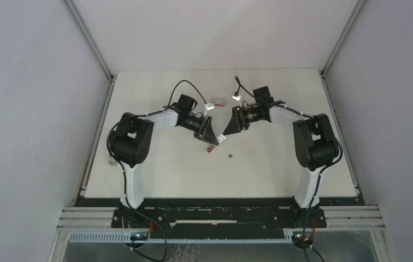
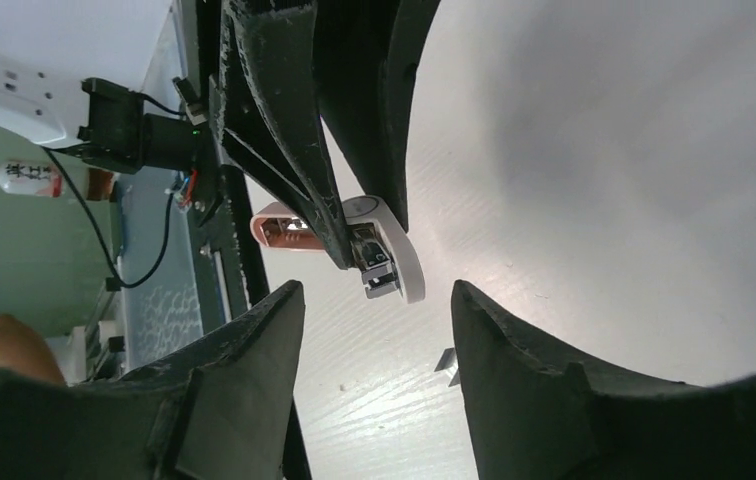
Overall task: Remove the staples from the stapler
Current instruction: Place the stapler at the center of the board.
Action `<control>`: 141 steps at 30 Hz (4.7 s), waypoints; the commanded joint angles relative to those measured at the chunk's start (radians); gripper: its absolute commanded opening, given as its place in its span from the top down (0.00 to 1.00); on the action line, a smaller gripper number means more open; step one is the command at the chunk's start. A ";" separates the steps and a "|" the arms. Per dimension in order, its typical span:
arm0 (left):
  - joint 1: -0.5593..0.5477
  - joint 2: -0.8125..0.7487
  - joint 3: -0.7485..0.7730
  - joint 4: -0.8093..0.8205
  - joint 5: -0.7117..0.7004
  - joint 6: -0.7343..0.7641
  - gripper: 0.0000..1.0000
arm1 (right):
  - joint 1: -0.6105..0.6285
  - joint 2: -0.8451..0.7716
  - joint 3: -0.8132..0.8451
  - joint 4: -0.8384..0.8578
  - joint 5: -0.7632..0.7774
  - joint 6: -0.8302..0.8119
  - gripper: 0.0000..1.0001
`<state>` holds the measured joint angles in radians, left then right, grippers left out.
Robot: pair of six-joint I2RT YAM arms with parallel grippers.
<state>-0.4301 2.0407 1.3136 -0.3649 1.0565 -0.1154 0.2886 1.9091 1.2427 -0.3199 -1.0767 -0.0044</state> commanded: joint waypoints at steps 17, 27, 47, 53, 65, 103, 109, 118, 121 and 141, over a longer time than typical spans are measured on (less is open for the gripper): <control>-0.025 -0.008 0.078 -0.066 0.121 0.081 0.80 | -0.014 0.068 0.082 -0.116 -0.145 -0.049 0.64; -0.027 -0.010 0.081 -0.069 0.138 0.085 0.79 | -0.008 0.085 0.093 -0.149 -0.168 -0.073 0.69; -0.026 -0.012 0.080 -0.071 0.151 0.085 0.67 | -0.006 0.124 0.126 -0.219 -0.229 -0.103 1.00; -0.019 -0.026 0.087 -0.085 0.131 0.096 0.42 | -0.015 0.126 0.126 -0.209 -0.198 -0.075 1.00; 0.030 -0.095 0.141 -0.171 -0.092 0.161 0.12 | -0.015 0.150 0.126 -0.157 -0.086 0.050 1.00; -0.114 -0.189 0.145 -0.225 -0.574 0.360 0.06 | -0.022 0.236 0.120 -0.008 0.154 0.273 0.88; -0.123 -0.187 0.147 -0.225 -0.590 0.363 0.05 | -0.029 0.234 0.120 -0.020 0.156 0.265 0.81; -0.129 -0.191 0.166 -0.236 -0.614 0.367 0.04 | -0.051 0.226 0.120 -0.035 0.162 0.258 0.75; -0.131 -0.196 0.181 -0.245 -0.619 0.370 0.03 | -0.057 0.208 0.112 -0.034 0.176 0.250 0.73; 0.090 -0.427 0.160 -0.292 -0.674 0.392 0.00 | -0.123 -0.029 0.025 -0.001 0.242 -0.022 0.46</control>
<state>-0.4248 1.7046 1.4555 -0.6468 0.4057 0.2558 0.1692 1.9743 1.2915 -0.3656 -0.8196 0.0837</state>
